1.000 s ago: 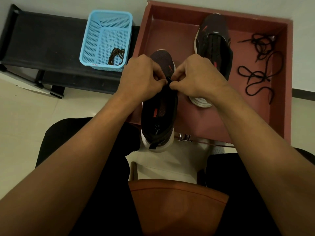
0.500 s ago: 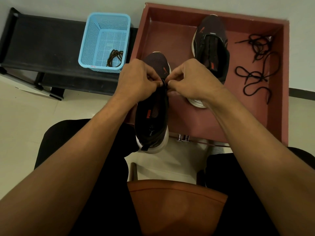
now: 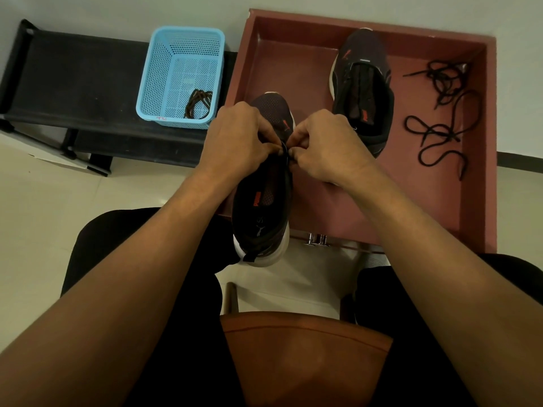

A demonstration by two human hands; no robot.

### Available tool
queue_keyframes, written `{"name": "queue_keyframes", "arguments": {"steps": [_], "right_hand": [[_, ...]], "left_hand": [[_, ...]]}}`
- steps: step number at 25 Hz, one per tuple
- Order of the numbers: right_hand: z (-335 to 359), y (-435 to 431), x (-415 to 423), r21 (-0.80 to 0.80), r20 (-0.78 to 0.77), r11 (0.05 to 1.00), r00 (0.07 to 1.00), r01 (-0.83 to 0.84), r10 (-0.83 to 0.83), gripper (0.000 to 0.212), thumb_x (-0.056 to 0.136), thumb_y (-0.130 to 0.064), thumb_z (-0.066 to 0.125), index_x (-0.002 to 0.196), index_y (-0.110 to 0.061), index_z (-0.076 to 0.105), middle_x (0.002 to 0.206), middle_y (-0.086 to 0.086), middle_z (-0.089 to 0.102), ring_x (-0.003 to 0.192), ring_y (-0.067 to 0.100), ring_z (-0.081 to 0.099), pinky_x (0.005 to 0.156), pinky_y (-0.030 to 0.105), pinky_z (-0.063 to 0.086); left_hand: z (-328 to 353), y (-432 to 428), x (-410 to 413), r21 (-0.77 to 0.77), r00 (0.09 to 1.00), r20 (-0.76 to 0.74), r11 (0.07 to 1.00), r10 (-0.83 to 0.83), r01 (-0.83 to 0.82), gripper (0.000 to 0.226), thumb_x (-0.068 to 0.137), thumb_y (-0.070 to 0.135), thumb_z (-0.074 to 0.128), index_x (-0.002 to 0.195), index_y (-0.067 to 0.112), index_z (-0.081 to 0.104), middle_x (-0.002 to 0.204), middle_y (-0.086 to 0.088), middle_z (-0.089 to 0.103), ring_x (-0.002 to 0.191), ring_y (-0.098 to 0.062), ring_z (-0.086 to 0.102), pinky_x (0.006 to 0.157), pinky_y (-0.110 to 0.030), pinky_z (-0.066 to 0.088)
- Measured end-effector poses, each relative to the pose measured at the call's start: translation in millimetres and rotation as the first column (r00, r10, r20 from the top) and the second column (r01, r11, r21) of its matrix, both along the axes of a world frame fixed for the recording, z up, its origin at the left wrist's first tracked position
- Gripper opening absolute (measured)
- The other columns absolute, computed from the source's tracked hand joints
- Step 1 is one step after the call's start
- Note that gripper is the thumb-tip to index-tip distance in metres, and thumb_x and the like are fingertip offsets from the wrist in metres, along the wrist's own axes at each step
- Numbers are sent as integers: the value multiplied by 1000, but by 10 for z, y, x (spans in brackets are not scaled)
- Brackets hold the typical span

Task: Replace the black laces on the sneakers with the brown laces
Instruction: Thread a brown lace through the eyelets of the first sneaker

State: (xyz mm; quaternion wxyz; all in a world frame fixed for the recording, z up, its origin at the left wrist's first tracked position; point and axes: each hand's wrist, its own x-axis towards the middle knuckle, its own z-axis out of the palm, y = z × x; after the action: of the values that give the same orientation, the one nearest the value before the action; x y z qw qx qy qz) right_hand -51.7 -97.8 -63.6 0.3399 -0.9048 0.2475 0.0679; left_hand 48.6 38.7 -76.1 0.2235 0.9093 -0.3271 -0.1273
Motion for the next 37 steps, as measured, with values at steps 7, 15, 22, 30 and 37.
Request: {"name": "queue_keyframes", "arguments": {"steps": [7,15,22,30,37], "right_hand": [[53,116,-9,-221,-85,964,987,-149,133,21,100,-18,58,118,-9,61,107,14,63,90,32,64,68,34,44],[181,134,-21,-163,-322,963,934,-216,155,17,105,-19,55,117,-11,64,70,4,65,39,12,60,32,20,37],[71,98,-40,-111,-396,961,898,-254,192,17,104,-16,61,89,-7,66,53,2,68,29,7,58,30,14,38],[109,26,-48,-204,-156,965,979,-164,133,15,101,-27,67,112,-16,67,85,7,69,45,13,66,42,19,49],[62,25,-13,-246,-86,950,980,-195,179,9,100,-21,65,99,-14,70,90,9,70,77,24,67,76,32,58]], "left_hand": [[26,6,36,27,999,18,998,-50,49,16,78,32,89,93,32,84,88,6,73,85,-15,66,79,-30,51],[38,38,63,39,995,26,995,-95,94,25,70,42,93,91,38,82,84,10,70,94,-19,65,84,-45,58],[123,43,15,55,999,42,998,-11,8,43,57,52,97,87,36,71,103,9,56,108,-19,57,99,-50,47],[185,277,21,182,993,-27,978,112,-105,44,74,57,85,68,22,58,71,6,59,83,-20,61,81,-38,52],[186,286,7,153,985,-81,978,154,-141,31,83,43,81,65,23,67,58,-1,67,63,-16,69,84,-40,63]]}}
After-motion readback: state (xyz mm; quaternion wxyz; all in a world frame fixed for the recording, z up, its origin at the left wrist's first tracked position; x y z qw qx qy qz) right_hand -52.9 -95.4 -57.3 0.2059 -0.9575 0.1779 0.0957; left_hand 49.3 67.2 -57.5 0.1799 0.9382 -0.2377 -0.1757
